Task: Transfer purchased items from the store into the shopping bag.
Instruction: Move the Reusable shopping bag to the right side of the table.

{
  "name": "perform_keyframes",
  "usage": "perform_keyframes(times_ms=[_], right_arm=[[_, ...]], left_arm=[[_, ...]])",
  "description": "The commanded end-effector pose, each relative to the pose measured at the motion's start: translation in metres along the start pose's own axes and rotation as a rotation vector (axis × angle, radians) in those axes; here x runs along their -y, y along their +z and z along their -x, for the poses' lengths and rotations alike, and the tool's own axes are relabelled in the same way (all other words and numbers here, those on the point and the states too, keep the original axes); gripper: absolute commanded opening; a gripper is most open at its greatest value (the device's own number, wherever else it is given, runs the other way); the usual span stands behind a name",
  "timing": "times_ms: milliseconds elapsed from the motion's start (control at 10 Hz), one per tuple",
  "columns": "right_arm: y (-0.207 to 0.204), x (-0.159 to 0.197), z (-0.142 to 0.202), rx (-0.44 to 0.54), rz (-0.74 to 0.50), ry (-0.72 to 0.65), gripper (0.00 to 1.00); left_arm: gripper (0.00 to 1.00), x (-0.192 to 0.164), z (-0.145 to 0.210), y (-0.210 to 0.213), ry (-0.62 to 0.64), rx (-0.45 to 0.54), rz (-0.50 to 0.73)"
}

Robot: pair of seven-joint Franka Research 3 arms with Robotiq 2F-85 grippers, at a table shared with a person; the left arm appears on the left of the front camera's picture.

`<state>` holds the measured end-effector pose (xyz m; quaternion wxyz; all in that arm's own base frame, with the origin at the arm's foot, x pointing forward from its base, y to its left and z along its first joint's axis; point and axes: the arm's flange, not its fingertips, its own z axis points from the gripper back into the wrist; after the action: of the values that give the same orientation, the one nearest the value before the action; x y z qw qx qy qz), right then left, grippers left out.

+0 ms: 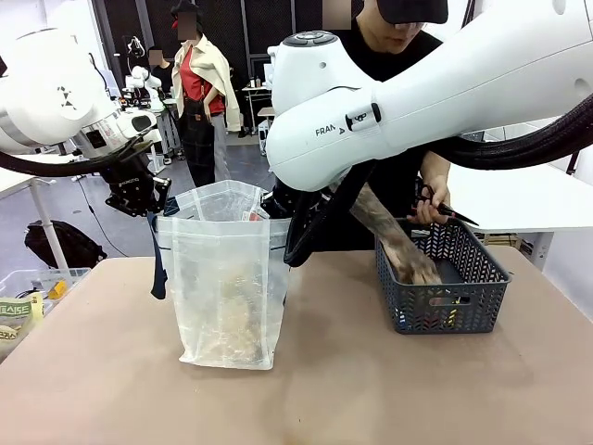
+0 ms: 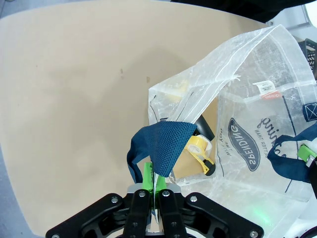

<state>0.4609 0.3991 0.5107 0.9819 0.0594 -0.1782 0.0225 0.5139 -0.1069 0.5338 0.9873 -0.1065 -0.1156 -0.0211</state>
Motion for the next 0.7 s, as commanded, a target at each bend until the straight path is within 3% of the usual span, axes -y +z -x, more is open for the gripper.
perform_keyframes(times_ms=[0, 600], right_arm=[[0.001, 0.0006, -0.0008, 0.005, -0.004, -0.003, 0.0], [0.001, 0.0006, -0.0008, 0.005, -0.004, -0.003, 0.0]], left_arm=[[0.0, -0.0019, -0.001, 0.0023, 0.005, 0.005, -0.001], [0.0, -0.0019, -0.001, 0.0023, 0.005, 0.005, -0.001]])
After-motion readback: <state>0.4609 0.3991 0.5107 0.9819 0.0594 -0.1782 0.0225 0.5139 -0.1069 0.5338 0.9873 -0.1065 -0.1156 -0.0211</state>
